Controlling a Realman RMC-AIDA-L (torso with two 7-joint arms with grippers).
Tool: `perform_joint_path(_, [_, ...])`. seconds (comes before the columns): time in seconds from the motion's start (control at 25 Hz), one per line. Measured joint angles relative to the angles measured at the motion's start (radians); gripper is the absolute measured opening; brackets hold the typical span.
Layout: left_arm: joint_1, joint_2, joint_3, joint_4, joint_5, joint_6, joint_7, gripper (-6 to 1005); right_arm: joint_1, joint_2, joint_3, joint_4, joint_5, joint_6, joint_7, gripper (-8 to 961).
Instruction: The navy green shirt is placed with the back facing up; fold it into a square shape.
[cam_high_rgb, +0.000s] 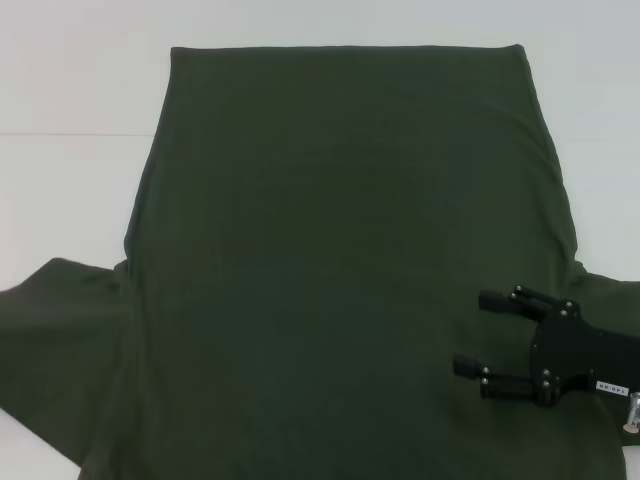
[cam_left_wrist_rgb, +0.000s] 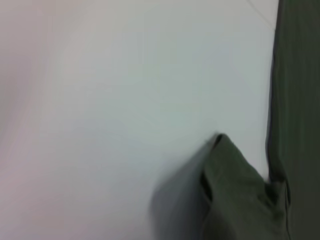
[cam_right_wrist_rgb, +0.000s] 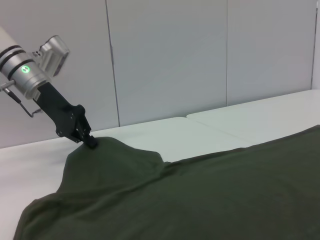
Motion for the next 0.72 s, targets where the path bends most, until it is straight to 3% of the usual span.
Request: perform_joint_path(0.72, [-0.02,0.009,-0.004,0.016,-0.008,0.052,-0.019,4,0.001,0.001,-0.001,0.0,0.009,0.0,-0.002,935])
